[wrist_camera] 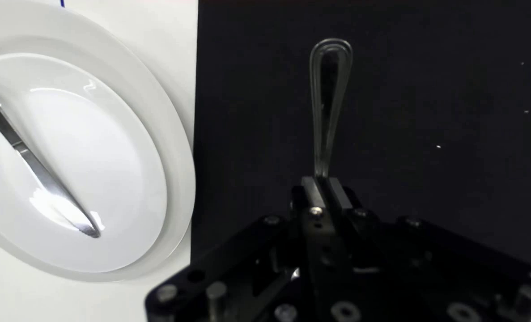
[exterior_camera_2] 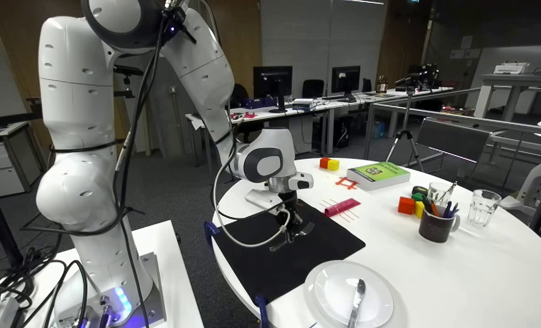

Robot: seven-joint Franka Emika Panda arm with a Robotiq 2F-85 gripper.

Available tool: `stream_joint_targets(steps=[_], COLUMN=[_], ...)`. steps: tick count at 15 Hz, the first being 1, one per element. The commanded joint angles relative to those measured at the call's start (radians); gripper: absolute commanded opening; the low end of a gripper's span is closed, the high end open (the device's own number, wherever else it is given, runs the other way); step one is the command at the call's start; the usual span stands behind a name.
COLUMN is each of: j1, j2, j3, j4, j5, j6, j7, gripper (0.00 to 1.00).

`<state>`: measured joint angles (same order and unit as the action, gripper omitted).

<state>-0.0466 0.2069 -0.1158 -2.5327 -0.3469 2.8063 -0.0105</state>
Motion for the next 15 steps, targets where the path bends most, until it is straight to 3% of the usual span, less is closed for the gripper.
stream_joint_targets(steps=[1, 7, 8, 9, 14, 15], j1=[-0.019, -0.03, -0.006, -0.007, -0.004, 0.0], j2=[0.011, 0.051, 0.038, 0.042, 0.045, 0.047], j3=[-0.009, -0.018, -0.026, -0.027, -0.026, -0.027], j4=[-0.008, 0.014, 0.006, 0.007, 0.007, 0.006], j5=[0.039, 0.083, 0.063, 0.065, 0.064, 0.06], j6=[0.053, 0.063, 0.034, 0.034, 0.034, 0.037], j7=[-0.027, -0.038, -0.011, -0.012, -0.011, -0.009], gripper=[0.02, 0.02, 0.02, 0.06, 0.06, 0.02])
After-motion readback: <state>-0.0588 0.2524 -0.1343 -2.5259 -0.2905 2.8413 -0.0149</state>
